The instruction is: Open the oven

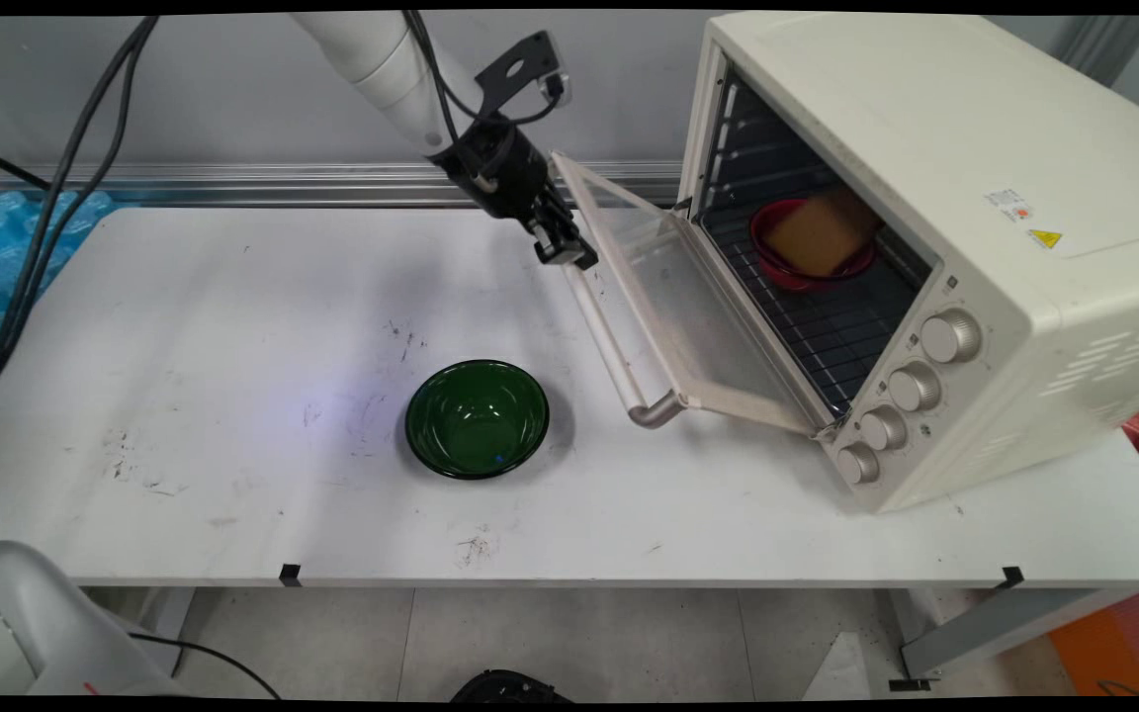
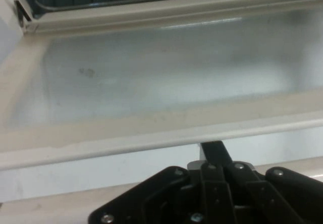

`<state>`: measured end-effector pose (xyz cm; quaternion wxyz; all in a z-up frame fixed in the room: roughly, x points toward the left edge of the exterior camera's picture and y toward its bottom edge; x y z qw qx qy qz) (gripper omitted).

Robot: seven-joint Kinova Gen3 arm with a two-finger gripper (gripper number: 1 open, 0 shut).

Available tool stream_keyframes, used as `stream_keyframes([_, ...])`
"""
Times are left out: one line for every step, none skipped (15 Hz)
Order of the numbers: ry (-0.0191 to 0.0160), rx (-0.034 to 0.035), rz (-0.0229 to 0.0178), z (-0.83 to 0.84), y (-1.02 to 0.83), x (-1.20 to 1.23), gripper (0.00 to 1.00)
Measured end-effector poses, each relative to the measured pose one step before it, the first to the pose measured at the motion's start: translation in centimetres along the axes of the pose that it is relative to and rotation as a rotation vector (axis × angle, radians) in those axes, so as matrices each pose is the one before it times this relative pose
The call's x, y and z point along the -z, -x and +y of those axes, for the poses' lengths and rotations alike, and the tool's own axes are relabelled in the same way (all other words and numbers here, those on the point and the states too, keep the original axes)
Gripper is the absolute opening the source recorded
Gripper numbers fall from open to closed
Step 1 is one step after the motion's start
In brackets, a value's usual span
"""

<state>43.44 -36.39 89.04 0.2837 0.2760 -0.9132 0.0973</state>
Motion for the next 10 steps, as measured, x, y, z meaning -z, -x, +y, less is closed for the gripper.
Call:
stream_keyframes([-0.00115,0.00052,-0.00104,0.039,0.344,-0.196,0.0])
stream_keyframes([-0.0005,0.00019,-0.00102,0.031,0.226,-0.129,0.0])
stream_keyframes([-0.00042,0.00051,-0.00137,0.049,0.341,-0.183,0.0])
stream_keyframes([-0.00035,0.00022,-0.00106,0.032,0.22,-0.112,0.0])
stream_keyframes([-0.00045,0.00039,-0.00206,0.048,0.319,-0.147,0.0])
stream_keyframes([-0.00028,0.00052,-0.00148,0.033,0.214,-0.087,0.0])
stream_keyframes([-0.00036,0.00049,-0.00267,0.068,0.328,-0.101,0.0])
stream_keyframes([-0.00013,0.00062,-0.00337,0.072,0.366,-0.088,0.0])
stream_keyframes([0.00011,0.00047,-0.00296,0.069,0.338,-0.055,0.0])
stream_keyframes([0.00013,0.00018,-0.00282,0.067,0.286,0.002,0.0])
